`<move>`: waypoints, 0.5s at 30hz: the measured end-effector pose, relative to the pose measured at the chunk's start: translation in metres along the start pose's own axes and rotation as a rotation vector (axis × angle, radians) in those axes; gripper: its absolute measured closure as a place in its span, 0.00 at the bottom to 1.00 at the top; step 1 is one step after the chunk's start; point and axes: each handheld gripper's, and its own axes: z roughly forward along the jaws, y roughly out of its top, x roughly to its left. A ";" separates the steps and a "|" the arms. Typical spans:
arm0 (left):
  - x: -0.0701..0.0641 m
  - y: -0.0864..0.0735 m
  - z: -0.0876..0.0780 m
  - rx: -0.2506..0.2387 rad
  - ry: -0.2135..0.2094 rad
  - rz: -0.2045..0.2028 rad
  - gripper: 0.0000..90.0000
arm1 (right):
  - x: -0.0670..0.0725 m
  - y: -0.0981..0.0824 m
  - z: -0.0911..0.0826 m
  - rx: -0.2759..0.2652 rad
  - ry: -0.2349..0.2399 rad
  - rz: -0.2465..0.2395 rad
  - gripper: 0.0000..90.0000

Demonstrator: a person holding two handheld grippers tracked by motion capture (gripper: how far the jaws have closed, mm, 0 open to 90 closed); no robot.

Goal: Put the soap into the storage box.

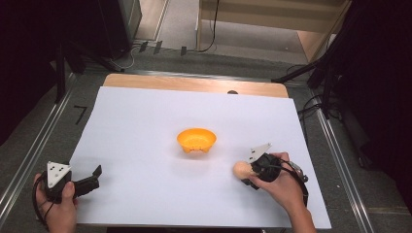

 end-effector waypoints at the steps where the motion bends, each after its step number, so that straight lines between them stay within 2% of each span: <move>1: 0.000 0.000 0.000 0.000 0.000 0.000 0.00 | 0.000 0.000 0.000 0.000 0.000 0.000 0.37; 6: 0.000 0.000 0.000 -0.002 0.000 0.002 0.00 | -0.003 0.010 -0.009 0.001 -0.010 -0.038 0.37; 12: -0.001 0.000 0.000 -0.003 0.003 0.005 0.00 | -0.006 0.022 -0.016 -0.010 -0.012 -0.057 0.37; 15: -0.001 0.000 0.000 -0.004 0.003 0.011 0.00 | -0.008 0.032 -0.017 -0.005 -0.006 -0.088 0.37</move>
